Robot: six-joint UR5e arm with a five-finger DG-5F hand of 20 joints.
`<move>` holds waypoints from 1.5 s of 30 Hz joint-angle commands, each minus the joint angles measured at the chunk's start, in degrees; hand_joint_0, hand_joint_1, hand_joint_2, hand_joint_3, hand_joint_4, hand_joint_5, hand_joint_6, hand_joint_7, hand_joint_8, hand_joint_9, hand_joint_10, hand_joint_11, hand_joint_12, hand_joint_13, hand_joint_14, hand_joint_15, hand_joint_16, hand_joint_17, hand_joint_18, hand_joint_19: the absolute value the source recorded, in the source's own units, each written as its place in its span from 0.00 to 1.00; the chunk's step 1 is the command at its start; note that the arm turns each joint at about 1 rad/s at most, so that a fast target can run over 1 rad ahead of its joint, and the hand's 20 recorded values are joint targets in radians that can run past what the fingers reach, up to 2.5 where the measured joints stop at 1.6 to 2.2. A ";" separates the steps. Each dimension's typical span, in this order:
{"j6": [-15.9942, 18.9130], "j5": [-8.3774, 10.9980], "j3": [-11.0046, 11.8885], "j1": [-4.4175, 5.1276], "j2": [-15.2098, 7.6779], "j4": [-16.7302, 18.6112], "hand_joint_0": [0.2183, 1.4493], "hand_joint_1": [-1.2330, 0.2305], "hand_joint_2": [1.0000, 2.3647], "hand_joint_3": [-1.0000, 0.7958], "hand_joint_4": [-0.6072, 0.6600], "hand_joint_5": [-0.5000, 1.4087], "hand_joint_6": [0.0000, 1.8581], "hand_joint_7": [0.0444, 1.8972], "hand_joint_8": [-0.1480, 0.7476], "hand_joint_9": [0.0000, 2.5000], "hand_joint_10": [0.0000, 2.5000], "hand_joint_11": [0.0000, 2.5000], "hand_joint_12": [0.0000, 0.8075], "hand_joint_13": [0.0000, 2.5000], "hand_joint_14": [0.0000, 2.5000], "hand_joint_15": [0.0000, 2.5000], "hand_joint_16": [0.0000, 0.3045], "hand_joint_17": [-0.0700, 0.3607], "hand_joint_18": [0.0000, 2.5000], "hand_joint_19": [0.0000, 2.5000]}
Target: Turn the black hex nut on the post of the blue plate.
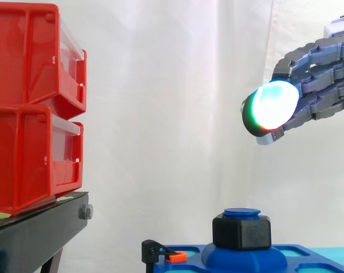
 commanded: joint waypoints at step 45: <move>-0.01 0.00 0.00 -0.03 -0.01 0.00 0.17 0.49 0.00 0.28 0.57 0.15 0.27 0.30 0.34 0.02 0.00 0.00 0.42 0.00 0.00 0.00 0.19 0.47 0.00 0.01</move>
